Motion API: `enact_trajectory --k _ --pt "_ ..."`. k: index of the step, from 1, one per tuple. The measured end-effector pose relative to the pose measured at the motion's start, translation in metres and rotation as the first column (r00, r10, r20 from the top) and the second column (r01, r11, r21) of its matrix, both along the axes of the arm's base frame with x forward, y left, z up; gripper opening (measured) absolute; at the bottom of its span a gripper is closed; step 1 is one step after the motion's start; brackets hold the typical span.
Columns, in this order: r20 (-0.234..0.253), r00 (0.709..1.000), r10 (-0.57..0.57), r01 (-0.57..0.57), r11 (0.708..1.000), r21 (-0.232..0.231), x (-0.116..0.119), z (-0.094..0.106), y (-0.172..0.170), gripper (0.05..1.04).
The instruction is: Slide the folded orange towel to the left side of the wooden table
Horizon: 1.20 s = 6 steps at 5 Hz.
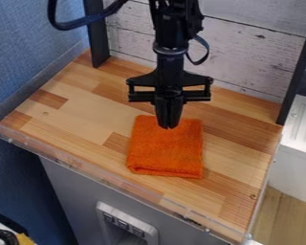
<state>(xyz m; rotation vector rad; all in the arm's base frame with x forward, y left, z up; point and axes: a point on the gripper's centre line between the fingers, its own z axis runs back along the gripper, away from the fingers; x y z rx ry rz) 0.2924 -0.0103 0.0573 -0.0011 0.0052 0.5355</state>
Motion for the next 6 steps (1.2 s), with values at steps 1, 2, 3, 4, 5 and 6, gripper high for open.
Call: enact_trajectory --k 1,2,3,4,5,6 --pt "0.0 1.0 -0.003 0.003 1.0 -0.002 -0.001 -0.014 -0.004 0.059" --pt "0.006 1.0 -0.009 0.009 1.0 -0.002 -0.002 -0.025 -0.009 0.059" --pt "0.0 1.0 -0.012 0.012 1.0 -0.003 -0.001 -0.037 -0.013 0.059" --pt "0.0 1.0 -0.014 0.014 1.0 -0.002 -0.005 -0.045 -0.018 0.059" --pt "0.008 0.997 -0.076 0.076 0.997 -0.002 -0.006 -0.048 -0.014 0.059" --pt "0.01 0.988 -0.152 0.152 0.988 -0.002 -0.008 -0.05 0.005 0.059"
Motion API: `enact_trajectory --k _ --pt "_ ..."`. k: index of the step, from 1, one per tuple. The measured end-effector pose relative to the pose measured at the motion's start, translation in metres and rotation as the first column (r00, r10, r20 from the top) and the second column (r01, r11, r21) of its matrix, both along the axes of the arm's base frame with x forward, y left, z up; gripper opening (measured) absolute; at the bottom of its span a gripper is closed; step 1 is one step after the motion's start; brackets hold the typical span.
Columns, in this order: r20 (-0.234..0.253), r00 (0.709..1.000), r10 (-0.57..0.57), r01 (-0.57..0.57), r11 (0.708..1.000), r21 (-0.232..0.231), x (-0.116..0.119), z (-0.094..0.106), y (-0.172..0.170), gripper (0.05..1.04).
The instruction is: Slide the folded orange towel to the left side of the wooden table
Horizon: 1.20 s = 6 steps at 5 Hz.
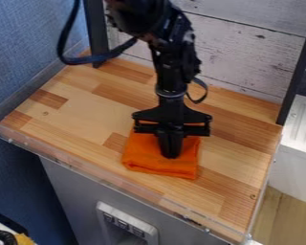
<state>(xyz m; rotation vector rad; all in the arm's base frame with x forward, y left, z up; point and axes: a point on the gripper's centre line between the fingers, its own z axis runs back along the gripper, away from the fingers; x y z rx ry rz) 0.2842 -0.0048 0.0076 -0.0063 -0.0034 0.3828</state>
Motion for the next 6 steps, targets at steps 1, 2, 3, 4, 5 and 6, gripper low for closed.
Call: enact_trajectory --k 1,2,3,4,5,6 --pt "0.004 0.996 -0.092 0.092 0.996 0.002 0.0 0.0 0.028 0.059" --pt "0.005 0.986 -0.167 0.167 0.986 0.001 -0.001 0.001 0.059 0.059" --pt "0.007 0.973 -0.229 0.229 0.973 0.003 -0.001 0.001 0.087 0.059" --pt "0.006 0.959 -0.282 0.282 0.959 0.005 -0.004 0.001 0.111 0.059" --pt "0.002 0.948 -0.319 0.319 0.948 0.003 -0.004 0.002 0.131 0.059" --pt "-0.003 0.937 -0.35 0.35 0.937 0.004 -0.004 0.003 0.14 0.059"
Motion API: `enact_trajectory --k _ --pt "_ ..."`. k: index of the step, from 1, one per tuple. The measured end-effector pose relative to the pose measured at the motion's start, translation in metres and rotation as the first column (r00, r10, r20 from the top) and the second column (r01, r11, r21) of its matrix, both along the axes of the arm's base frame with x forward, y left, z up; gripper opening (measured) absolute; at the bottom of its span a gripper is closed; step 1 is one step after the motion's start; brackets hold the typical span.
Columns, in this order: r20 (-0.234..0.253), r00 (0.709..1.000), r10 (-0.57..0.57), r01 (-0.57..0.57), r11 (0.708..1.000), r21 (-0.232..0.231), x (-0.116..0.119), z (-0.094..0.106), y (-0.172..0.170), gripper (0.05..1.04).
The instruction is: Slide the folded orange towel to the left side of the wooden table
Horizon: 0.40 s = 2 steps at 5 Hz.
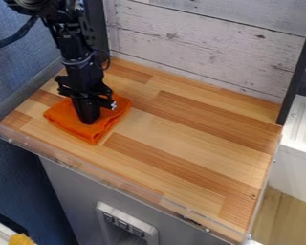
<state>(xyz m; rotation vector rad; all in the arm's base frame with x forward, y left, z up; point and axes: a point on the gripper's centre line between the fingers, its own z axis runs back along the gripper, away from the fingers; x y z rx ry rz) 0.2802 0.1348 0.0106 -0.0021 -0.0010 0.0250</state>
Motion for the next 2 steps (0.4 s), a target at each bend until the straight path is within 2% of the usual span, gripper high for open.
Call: enact_trajectory --k 1,2 --pt "-0.01 1.0 -0.021 0.021 1.0 0.004 -0.0026 0.0012 0.0049 0.081" --pt "-0.045 0.998 -0.043 0.043 0.999 -0.01 -0.0069 0.0042 0.0058 0.229"
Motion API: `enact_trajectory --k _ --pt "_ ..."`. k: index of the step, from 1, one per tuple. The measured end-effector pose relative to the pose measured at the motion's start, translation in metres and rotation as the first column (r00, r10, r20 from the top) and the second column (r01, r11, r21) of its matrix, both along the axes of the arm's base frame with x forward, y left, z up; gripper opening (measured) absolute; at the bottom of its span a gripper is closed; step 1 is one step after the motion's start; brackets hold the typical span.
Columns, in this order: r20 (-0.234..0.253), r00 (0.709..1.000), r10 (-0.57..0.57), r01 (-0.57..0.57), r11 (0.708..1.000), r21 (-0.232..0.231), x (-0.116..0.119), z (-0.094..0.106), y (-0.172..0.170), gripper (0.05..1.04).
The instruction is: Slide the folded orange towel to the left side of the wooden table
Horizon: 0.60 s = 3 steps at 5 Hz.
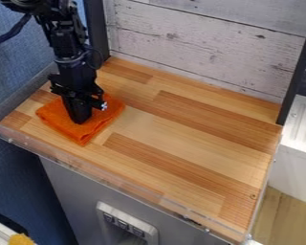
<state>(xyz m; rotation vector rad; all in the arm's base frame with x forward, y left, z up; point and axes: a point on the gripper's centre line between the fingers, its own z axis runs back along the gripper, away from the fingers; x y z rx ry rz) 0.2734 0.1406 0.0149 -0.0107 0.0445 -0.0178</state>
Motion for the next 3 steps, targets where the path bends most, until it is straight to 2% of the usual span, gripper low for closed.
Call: enact_trajectory --k 1,2,3 --pt "-0.005 1.0 0.009 -0.009 1.0 0.0 0.002 0.012 0.001 0.48" --pt "0.007 1.0 0.022 -0.022 1.0 0.008 0.01 0.023 0.002 0.781" --pt "0.022 1.0 0.015 -0.015 1.0 0.013 0.018 0.034 -0.003 0.994"
